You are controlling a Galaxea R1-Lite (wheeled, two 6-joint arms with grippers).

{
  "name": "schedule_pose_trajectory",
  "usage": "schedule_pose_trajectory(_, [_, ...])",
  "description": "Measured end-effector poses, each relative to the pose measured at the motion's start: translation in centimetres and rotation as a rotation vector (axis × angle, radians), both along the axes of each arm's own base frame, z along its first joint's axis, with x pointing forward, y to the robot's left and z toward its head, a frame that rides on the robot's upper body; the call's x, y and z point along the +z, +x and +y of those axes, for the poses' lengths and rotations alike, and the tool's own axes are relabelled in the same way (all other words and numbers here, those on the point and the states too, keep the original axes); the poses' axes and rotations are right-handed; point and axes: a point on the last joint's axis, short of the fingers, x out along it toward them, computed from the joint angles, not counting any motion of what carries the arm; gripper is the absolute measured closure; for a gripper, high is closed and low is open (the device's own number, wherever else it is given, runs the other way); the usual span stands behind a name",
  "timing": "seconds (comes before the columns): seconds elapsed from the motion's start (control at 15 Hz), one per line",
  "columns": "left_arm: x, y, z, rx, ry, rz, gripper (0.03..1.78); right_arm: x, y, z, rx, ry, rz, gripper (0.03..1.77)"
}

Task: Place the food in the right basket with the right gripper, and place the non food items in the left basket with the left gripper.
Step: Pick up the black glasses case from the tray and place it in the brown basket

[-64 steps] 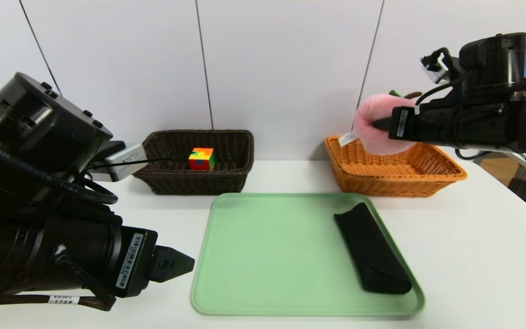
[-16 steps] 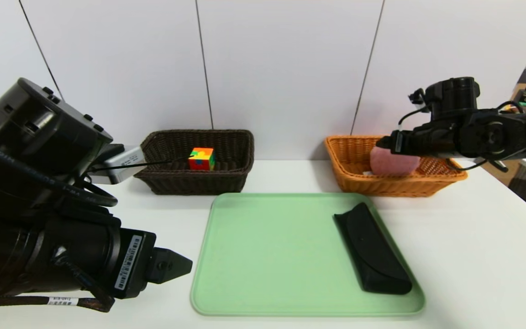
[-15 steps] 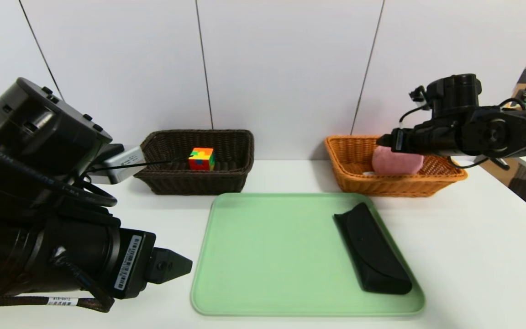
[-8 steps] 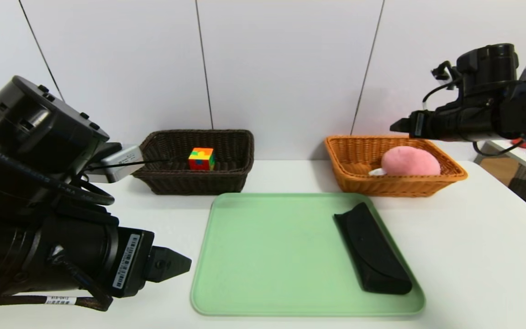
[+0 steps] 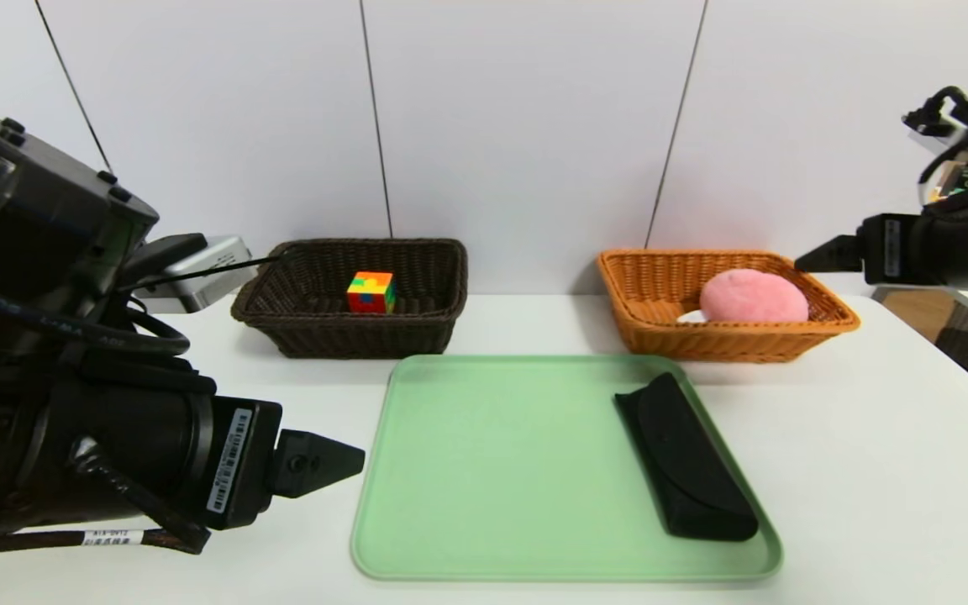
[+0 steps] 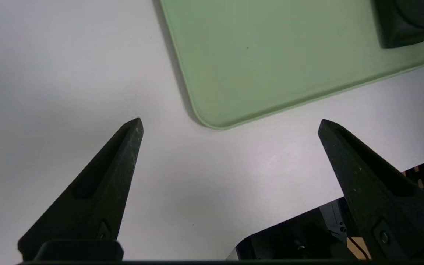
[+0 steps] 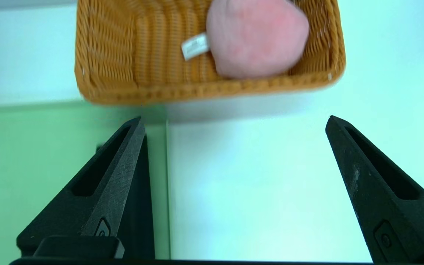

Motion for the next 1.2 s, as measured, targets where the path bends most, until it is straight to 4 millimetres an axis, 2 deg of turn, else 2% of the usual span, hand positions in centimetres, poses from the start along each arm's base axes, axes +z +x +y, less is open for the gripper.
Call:
schedule_pose_trajectory(0.27, [0.1, 0.4, -2.1, -0.069, -0.044, -0.06, 0.12, -1.7, -5.4, -0.4, 0.014, -0.011, 0.067, 0.11])
schedule_pose_trajectory(0.53, [-1.0, 1.3, -6.3, -0.147, -0.05, -0.079, 0.12, -3.2, -10.2, -0.7, 0.036, -0.02, 0.114, 0.11])
schedule_pose_trajectory(0.87, [-1.8, 2.6, -12.7, -0.211, -0.039, -0.088, 0.12, -3.4, -12.3, -1.0, 0.038, -0.017, 0.111, 0.11])
schedule_pose_trajectory(1.2, [-3.5, 3.9, -18.0, -0.197, 0.01, -0.065, 0.12, -3.4, -12.9, -1.1, 0.034, -0.011, 0.101, 0.11])
